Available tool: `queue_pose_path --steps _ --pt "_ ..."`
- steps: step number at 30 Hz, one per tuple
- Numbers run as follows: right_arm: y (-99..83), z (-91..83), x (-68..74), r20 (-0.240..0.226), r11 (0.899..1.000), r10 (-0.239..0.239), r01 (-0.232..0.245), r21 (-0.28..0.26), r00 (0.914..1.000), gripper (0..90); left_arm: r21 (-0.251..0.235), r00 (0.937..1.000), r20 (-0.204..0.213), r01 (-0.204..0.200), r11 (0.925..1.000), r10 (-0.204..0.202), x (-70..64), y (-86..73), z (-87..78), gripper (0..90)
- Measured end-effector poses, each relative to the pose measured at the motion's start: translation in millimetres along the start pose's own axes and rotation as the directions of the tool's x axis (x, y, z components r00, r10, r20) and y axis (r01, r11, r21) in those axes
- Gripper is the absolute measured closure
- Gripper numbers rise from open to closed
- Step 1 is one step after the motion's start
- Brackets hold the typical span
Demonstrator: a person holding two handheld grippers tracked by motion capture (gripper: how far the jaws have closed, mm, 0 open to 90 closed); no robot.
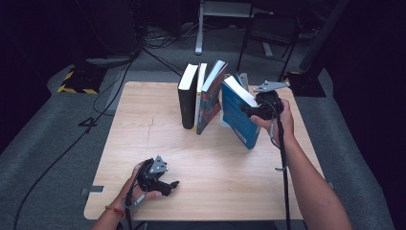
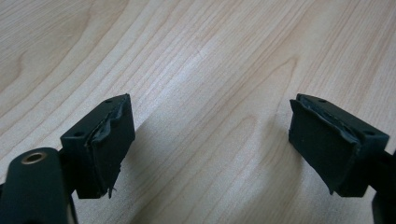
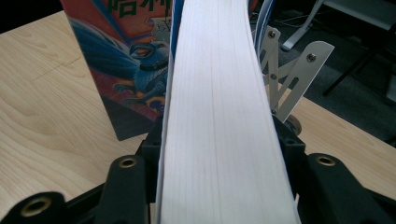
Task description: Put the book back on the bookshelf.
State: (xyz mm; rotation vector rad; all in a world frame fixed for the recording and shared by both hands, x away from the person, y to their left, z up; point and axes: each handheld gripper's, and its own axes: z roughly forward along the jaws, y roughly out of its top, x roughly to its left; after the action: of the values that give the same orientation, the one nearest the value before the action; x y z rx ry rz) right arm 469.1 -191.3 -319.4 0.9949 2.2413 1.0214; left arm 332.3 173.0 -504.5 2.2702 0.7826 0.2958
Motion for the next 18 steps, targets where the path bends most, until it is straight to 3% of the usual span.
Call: queue_pose_path --steps 3,13,18 --pt "3.2 3.4 -0.9 0.016 1.000 0.006 -0.006 0.012 0.9998 51.8 0.000 1.0000 0.000 0.000 1.0000 0.000 0.0 0.0 0.0 14.6" --pt "10.3 8.1 -14.6 -0.008 0.998 0.036 -0.035 0.048 0.9993 58.5 0.000 1.0000 0.000 0.000 1.0000 0.000 0.1 0.0 0.0 14.6" --pt "10.8 7.6 -15.8 0.003 0.998 0.042 -0.043 0.047 0.9991 59.3 0.000 1.0000 0.000 -0.001 1.0000 0.001 0.1 0.0 0.0 14.6"
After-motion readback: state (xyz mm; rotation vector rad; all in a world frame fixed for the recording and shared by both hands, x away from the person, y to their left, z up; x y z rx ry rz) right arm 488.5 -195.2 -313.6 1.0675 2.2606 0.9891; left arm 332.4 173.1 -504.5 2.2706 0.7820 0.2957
